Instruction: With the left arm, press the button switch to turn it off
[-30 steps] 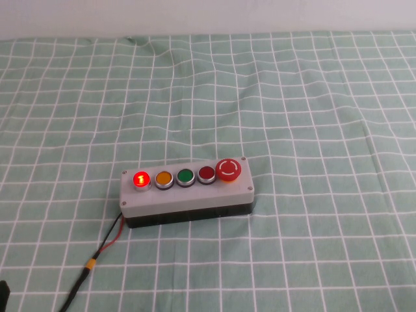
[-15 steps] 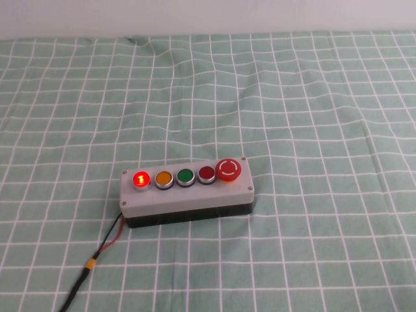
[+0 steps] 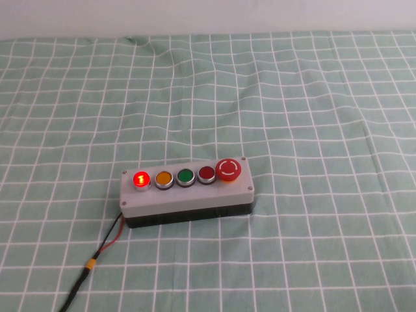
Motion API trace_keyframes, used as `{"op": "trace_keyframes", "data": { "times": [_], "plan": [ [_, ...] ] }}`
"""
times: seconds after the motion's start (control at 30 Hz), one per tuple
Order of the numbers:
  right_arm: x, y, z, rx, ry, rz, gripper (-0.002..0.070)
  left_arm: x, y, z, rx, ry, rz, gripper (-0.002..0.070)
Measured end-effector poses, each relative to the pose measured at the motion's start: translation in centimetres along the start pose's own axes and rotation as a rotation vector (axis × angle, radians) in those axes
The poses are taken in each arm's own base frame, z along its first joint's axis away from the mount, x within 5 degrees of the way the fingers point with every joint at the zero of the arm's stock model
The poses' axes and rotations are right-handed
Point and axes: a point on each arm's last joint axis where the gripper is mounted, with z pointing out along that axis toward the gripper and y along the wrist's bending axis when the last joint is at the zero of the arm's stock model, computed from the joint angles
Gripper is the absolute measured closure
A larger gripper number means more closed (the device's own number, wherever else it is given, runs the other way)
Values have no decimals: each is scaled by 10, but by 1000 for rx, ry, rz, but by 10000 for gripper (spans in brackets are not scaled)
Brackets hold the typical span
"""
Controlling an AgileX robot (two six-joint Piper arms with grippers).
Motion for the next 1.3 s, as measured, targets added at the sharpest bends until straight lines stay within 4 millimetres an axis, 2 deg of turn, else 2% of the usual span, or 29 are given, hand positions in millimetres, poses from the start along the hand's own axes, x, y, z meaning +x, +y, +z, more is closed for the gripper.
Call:
{"op": "trace_keyframes", "data": {
  "times": [0.1,0.3,0.37,0.53,0.67,0.9,1.17,1.3],
  "plan": [
    [0,0,0,0,0,0,694,-21,-7,6,23,-56,-13,677],
    [0,0,0,0,0,0,694,-80,-25,16,51,-107,37,677],
    [0,0,0,0,0,0,694,-95,-30,21,38,-74,59,677],
    [0,0,0,0,0,0,694,-110,-31,46,-51,155,77,677],
    [0,0,0,0,0,0,694,-105,-28,64,-107,314,79,677],
    [0,0,0,0,0,0,694,-101,-27,73,-116,349,55,677],
    [0,0,0,0,0,0,694,-69,-18,94,-182,613,65,677],
    [0,0,0,0,0,0,694,-59,-22,108,-118,764,126,677]
  ]
}}
